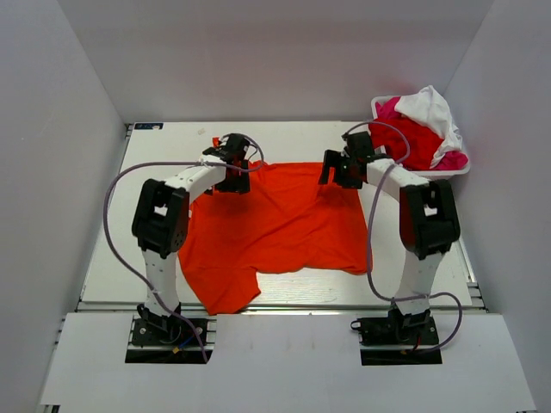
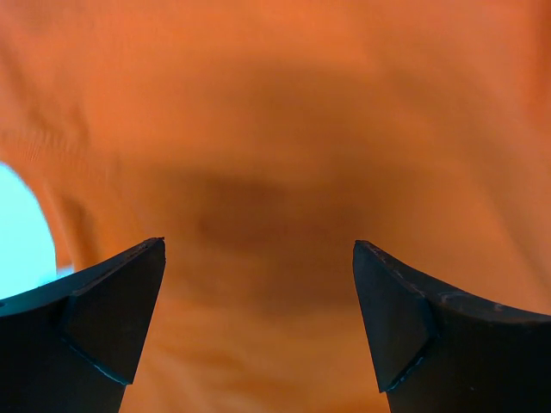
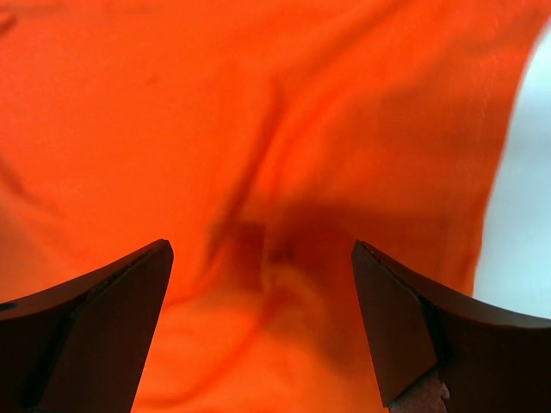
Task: Fold and stack the t-shirts
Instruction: Flatten out the tshirt
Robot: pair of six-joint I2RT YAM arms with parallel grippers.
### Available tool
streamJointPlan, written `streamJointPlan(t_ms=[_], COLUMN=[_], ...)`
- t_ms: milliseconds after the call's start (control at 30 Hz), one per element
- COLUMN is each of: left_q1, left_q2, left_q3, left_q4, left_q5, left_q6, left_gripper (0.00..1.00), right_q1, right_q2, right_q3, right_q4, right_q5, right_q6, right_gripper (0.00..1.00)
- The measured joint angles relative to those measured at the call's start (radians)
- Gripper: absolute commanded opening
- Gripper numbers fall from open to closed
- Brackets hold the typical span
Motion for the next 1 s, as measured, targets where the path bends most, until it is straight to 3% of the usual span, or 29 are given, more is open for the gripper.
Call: streamJointPlan(t_ms=[367,733,1000], left_q1=[0.086,0.129,0.138], left_q2=[0.164,0.462,0.498], left_q3=[0.077,0.481,0.531], left_q4=[0.161,0.311,0.352], left_q5=[0.087,0.23,0.299], left_q6=[0.122,0.286,0.364], left_gripper=[1.0,1.0,1.0], right_q1=[-0.004,-0.057,-0.077], right_q2=[0.251,0.473,0.507], right_q3=[0.262,0.605,0.666], right_q4=[-0.05,-0.107,-0.106], right_q5=[0.086,0.187,0.11], right_q6=[-0.032,-0.035,-0.127], right_gripper=[0.9,0.9,0.9])
